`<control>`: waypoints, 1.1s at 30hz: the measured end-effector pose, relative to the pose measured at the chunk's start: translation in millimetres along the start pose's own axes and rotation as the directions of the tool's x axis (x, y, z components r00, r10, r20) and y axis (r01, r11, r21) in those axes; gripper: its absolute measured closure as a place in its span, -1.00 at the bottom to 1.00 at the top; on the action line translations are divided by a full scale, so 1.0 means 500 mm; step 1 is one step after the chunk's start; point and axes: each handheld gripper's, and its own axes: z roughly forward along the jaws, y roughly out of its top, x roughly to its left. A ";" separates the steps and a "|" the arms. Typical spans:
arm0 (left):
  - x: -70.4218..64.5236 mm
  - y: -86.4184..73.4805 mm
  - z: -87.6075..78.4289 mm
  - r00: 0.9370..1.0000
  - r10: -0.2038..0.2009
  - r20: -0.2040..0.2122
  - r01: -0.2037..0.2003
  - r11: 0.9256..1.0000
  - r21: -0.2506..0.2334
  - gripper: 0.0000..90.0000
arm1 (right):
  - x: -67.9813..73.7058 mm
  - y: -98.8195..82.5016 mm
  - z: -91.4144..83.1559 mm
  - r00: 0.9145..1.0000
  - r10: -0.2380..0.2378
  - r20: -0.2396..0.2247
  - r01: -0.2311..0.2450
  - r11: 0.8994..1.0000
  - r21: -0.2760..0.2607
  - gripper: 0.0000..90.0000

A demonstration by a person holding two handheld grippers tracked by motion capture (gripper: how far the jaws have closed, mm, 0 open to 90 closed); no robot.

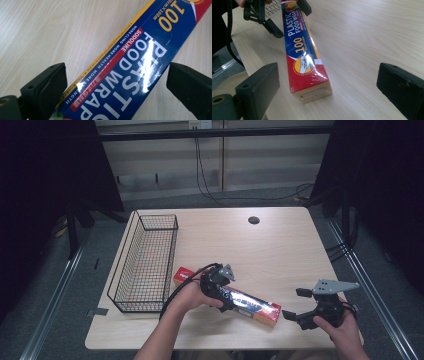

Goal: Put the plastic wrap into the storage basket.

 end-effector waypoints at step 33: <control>0.006 0.049 0.009 0.992 -0.104 -0.069 0.113 0.984 0.139 -0.17 | -0.006 0.003 -0.006 1.000 0.020 0.009 -0.020 1.000 -0.015 -0.89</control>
